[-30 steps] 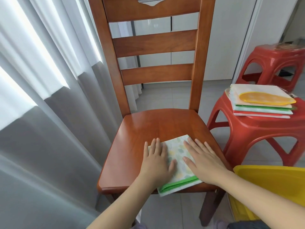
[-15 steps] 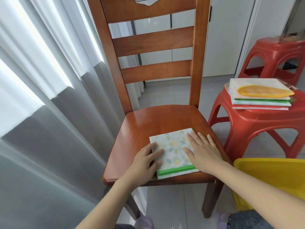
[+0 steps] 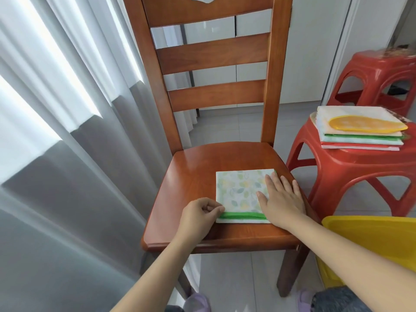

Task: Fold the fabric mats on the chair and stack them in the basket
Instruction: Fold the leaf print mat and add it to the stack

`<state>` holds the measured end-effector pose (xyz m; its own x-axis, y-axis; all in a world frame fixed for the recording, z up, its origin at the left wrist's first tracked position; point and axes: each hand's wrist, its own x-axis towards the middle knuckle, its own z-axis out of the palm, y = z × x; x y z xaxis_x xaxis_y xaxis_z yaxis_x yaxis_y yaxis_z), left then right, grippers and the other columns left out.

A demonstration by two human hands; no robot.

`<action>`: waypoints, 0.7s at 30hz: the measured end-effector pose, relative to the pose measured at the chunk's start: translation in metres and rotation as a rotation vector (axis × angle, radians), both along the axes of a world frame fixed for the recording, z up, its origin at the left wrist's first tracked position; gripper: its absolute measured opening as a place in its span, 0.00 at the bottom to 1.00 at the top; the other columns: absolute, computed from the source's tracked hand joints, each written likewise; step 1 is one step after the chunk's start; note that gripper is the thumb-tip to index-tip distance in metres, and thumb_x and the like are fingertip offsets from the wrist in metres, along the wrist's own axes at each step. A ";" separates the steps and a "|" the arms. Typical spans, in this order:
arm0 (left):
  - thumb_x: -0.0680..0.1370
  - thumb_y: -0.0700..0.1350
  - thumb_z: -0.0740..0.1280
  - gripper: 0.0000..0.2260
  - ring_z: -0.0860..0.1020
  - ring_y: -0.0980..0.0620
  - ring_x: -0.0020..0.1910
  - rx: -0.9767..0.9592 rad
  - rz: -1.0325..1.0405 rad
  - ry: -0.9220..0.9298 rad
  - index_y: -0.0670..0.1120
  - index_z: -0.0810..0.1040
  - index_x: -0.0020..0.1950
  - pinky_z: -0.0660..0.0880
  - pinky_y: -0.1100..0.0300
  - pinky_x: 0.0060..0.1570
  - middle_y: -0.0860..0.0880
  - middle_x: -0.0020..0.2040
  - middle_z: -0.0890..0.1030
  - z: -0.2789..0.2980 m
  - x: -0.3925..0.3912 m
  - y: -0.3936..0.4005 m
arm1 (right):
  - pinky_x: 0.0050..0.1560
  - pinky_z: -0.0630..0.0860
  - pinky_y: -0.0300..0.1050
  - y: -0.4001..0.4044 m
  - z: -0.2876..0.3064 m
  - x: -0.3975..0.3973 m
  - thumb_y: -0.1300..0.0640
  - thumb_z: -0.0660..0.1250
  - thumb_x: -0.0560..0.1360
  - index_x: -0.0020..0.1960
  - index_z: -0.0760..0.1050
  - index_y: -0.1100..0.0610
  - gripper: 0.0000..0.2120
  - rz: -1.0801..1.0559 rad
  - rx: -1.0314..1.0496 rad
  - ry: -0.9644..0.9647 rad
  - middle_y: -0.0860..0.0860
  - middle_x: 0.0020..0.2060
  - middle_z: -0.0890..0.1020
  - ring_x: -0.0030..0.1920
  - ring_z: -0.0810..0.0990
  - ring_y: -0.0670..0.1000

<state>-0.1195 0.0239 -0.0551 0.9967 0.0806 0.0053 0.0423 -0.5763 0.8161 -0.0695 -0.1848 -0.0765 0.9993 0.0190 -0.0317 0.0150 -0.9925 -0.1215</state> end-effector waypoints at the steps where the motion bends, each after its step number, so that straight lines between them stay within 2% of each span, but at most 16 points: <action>1: 0.74 0.48 0.72 0.03 0.71 0.60 0.30 -0.054 0.003 0.015 0.49 0.83 0.43 0.66 0.72 0.31 0.57 0.31 0.76 0.000 0.001 -0.002 | 0.75 0.38 0.54 0.000 0.000 0.000 0.40 0.40 0.79 0.77 0.41 0.52 0.30 -0.001 -0.003 0.000 0.50 0.77 0.44 0.76 0.44 0.53; 3: 0.75 0.46 0.70 0.02 0.69 0.57 0.29 -0.109 -0.009 0.038 0.49 0.82 0.44 0.67 0.68 0.32 0.56 0.28 0.71 0.001 0.002 -0.007 | 0.74 0.38 0.54 0.000 0.000 0.000 0.39 0.40 0.79 0.77 0.41 0.52 0.30 -0.005 -0.009 0.001 0.50 0.77 0.44 0.76 0.44 0.53; 6: 0.77 0.45 0.65 0.05 0.70 0.54 0.31 -0.053 -0.019 0.057 0.53 0.80 0.46 0.67 0.63 0.33 0.53 0.28 0.70 -0.001 0.001 -0.011 | 0.74 0.39 0.54 0.000 0.000 0.000 0.39 0.40 0.78 0.77 0.41 0.51 0.31 -0.006 -0.017 -0.008 0.50 0.77 0.44 0.77 0.44 0.53; 9: 0.77 0.45 0.66 0.05 0.68 0.55 0.28 -0.021 -0.018 0.081 0.55 0.80 0.46 0.66 0.65 0.29 0.50 0.31 0.73 -0.001 0.004 -0.008 | 0.74 0.39 0.55 -0.001 0.000 0.000 0.39 0.40 0.78 0.77 0.42 0.51 0.31 0.000 -0.013 -0.006 0.50 0.77 0.44 0.77 0.44 0.53; 12: 0.77 0.46 0.67 0.05 0.68 0.56 0.27 0.036 -0.031 0.119 0.53 0.82 0.49 0.65 0.66 0.29 0.52 0.30 0.73 -0.001 0.007 -0.002 | 0.74 0.39 0.54 -0.002 0.000 0.000 0.39 0.41 0.78 0.77 0.42 0.51 0.31 0.007 -0.012 -0.008 0.50 0.77 0.44 0.77 0.44 0.54; 16: 0.77 0.46 0.67 0.06 0.72 0.56 0.30 0.120 -0.048 0.113 0.52 0.82 0.51 0.65 0.69 0.28 0.51 0.35 0.77 -0.001 0.007 -0.002 | 0.74 0.40 0.53 -0.002 0.000 0.001 0.39 0.41 0.78 0.77 0.42 0.51 0.31 0.016 0.000 -0.014 0.50 0.77 0.45 0.77 0.45 0.54; 19: 0.78 0.45 0.65 0.06 0.70 0.58 0.31 0.178 -0.051 0.096 0.51 0.80 0.53 0.64 0.69 0.28 0.53 0.34 0.74 0.000 0.006 -0.005 | 0.74 0.47 0.53 -0.001 0.002 -0.002 0.39 0.44 0.78 0.76 0.47 0.52 0.30 0.004 0.011 -0.040 0.51 0.77 0.49 0.76 0.51 0.55; 21: 0.78 0.46 0.63 0.07 0.73 0.59 0.37 0.217 -0.032 0.060 0.50 0.78 0.54 0.67 0.67 0.35 0.51 0.44 0.76 0.002 0.007 -0.010 | 0.72 0.55 0.52 0.000 0.005 -0.006 0.39 0.47 0.78 0.75 0.52 0.53 0.29 -0.033 0.005 -0.096 0.53 0.75 0.57 0.72 0.58 0.56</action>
<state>-0.1128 0.0136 -0.0529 0.9978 0.0528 -0.0400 0.0660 -0.7398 0.6696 -0.0756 -0.1849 -0.0712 0.9978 -0.0145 0.0641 -0.0063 -0.9920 -0.1259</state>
